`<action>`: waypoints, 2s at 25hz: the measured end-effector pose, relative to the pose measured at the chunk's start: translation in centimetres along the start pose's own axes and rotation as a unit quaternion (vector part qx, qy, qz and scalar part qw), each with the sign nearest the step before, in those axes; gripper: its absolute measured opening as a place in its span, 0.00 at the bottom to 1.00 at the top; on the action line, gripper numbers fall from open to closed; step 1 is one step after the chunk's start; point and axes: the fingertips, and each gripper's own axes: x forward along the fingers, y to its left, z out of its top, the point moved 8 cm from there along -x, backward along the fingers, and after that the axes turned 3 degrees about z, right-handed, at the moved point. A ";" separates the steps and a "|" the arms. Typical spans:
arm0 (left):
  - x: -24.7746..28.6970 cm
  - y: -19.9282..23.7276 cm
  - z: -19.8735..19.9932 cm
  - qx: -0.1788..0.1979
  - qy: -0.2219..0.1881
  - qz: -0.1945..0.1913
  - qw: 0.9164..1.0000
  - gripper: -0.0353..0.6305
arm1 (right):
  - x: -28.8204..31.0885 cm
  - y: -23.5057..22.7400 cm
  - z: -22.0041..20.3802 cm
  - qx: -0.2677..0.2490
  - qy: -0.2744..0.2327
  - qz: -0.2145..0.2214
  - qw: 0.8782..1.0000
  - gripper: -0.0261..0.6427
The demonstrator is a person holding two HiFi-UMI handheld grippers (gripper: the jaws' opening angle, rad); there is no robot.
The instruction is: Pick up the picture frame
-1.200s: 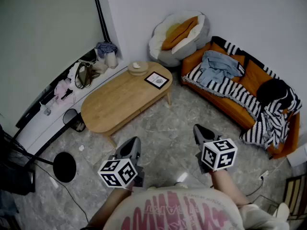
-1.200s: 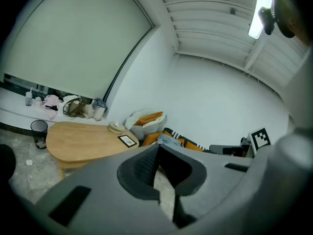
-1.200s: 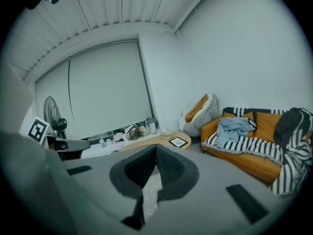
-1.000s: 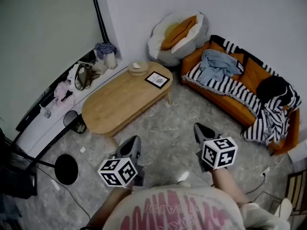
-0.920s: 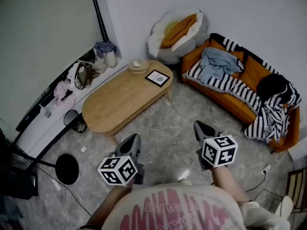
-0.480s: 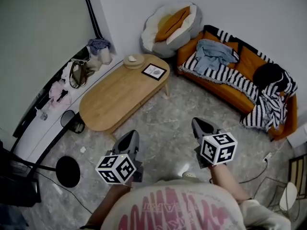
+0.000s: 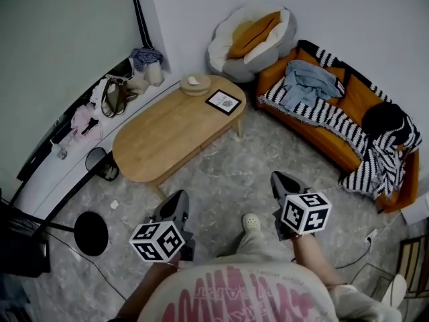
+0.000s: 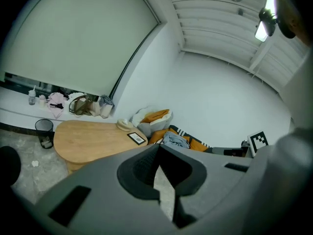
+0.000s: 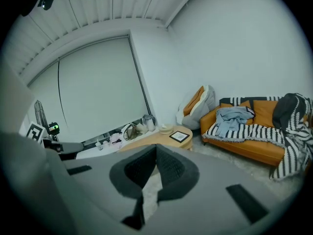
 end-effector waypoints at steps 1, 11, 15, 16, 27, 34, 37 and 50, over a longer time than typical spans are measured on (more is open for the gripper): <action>0.6 0.2 0.3 -0.004 -0.002 0.007 1.000 0.06 | 0.8 -0.7 0.3 0.004 0.002 0.003 1.000 0.05; 10.8 -1.9 3.9 -0.016 -0.025 0.035 0.999 0.06 | 9.7 -8.3 7.0 -0.013 0.024 0.051 0.998 0.05; 14.9 -3.3 5.0 -0.022 -0.036 0.044 0.998 0.06 | 12.4 -11.9 10.3 -0.020 0.022 0.066 0.997 0.05; 15.7 -3.5 5.2 -0.024 -0.039 0.049 0.998 0.06 | 13.0 -12.7 10.9 -0.022 0.023 0.070 0.997 0.05; 19.2 -3.3 3.8 -0.047 -0.049 0.112 0.991 0.06 | 17.4 -17.8 11.2 -0.024 0.057 0.098 0.993 0.05; 23.4 -1.5 3.2 -0.059 -0.020 0.118 0.991 0.06 | 20.7 -19.7 10.3 -0.020 0.092 0.091 0.991 0.05; 26.4 -0.5 4.1 -0.068 -0.014 0.117 0.991 0.06 | 22.8 -21.2 10.5 -0.006 0.103 0.079 0.991 0.05; 42.0 5.8 15.2 -0.053 0.009 0.044 0.998 0.06 | 37.1 -22.7 17.4 0.024 0.109 0.054 0.992 0.05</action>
